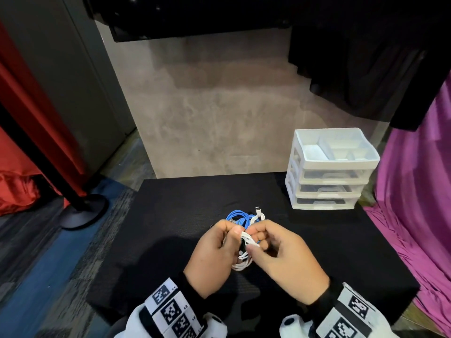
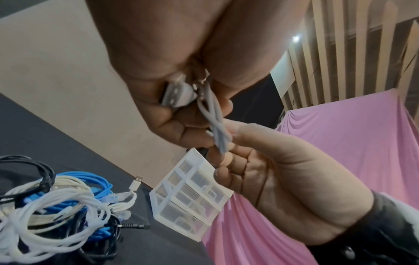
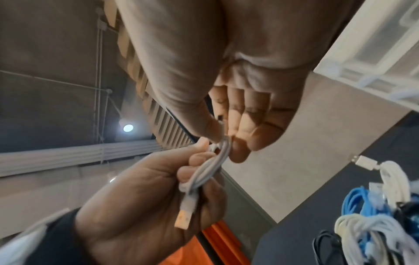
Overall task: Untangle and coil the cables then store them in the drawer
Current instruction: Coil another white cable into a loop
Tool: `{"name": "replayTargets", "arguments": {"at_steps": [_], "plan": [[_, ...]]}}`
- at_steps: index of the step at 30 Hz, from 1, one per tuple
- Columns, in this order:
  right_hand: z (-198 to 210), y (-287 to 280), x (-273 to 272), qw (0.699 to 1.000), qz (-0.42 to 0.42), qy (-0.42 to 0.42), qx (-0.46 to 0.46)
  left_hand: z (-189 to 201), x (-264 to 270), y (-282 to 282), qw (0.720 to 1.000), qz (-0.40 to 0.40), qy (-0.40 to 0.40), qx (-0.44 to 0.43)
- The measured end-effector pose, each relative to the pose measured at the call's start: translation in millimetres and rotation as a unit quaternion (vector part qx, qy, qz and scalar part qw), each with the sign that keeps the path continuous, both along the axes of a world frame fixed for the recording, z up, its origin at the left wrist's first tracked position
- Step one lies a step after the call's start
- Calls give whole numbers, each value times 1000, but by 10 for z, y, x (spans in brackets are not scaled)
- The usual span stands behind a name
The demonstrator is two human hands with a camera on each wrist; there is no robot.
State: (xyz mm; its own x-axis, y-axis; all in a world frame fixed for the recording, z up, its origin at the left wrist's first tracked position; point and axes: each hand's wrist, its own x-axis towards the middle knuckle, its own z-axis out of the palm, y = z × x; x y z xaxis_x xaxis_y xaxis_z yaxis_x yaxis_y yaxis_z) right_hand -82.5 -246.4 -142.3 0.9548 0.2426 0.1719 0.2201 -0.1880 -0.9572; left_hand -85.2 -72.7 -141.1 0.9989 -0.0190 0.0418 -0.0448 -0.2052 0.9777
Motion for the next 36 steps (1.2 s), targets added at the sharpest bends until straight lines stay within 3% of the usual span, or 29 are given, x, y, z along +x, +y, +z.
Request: {"name": "replayTargets", "arguments": {"at_steps": [2,7,12,15,19,23,28,32,36], "plan": [[1,-38,10,1000,-11,-9,-18,14,-22,-1,1000,-13,12,-22],[38,-60,61,990,7,90,110,81,-19,-28,996,-19,37,-81],[-53,45,54,994,-28,70,78,9,9,-57,996,-19,24,-87],[-72,20,99,989,-50,78,113,36,7,-17,994,-47,12,-101],[-106,-24,152,961,7,169,218,-6,30,62,989,-91,12,-120],[-234,27,227,932,8,242,271,-225,129,172,986,-102,26,-132],[-534,26,428,959,-20,217,181,-553,263,330,993,-88,67,-51],[-777,-11,578,975,-42,211,58,-829,491,463,996,22,83,1],[-995,-74,606,974,-50,222,1,-1081,757,648,982,140,120,46]]}}
